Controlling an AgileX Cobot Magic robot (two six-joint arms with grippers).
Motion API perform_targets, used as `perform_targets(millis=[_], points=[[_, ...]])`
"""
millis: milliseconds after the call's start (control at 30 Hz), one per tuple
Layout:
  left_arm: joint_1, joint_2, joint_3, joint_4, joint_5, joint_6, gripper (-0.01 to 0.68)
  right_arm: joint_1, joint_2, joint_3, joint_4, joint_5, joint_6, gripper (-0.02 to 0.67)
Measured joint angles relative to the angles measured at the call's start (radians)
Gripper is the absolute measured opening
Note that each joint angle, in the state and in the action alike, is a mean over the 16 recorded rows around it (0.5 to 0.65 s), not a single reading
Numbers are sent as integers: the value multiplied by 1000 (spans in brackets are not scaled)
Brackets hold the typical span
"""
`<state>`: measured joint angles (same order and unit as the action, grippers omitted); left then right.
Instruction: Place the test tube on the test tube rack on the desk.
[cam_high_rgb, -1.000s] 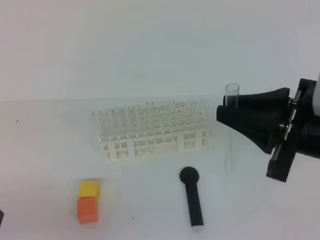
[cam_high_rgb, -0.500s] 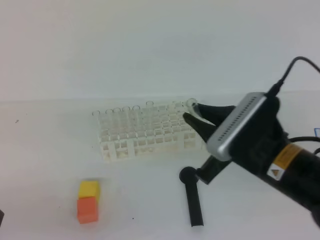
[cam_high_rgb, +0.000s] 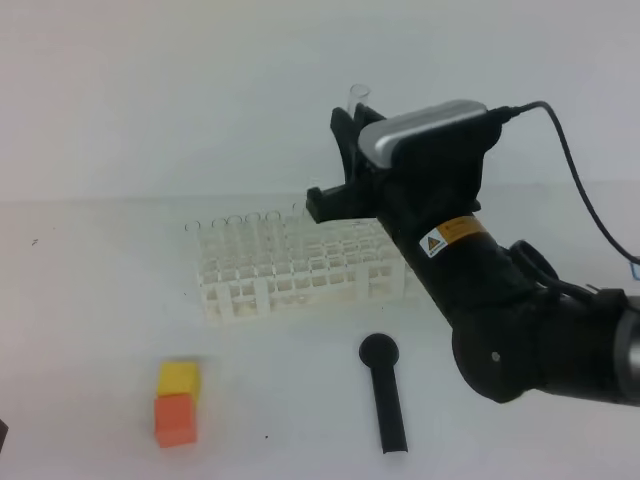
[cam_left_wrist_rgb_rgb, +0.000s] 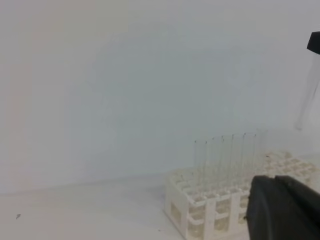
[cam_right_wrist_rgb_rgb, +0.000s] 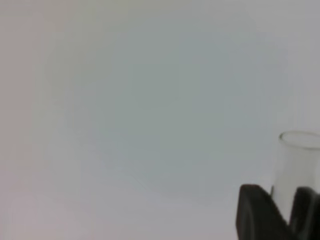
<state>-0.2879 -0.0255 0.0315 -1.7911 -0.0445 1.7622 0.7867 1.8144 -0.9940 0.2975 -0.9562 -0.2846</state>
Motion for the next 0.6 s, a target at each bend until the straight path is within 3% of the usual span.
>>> perform_targets(millis=[233, 600], points=[[0, 0, 0, 0, 0, 0, -1, -19, 89, -53, 50, -25, 80, 122], [0, 0, 0, 0, 0, 0, -1, -60, 184, -75, -55, -19, 138, 122]])
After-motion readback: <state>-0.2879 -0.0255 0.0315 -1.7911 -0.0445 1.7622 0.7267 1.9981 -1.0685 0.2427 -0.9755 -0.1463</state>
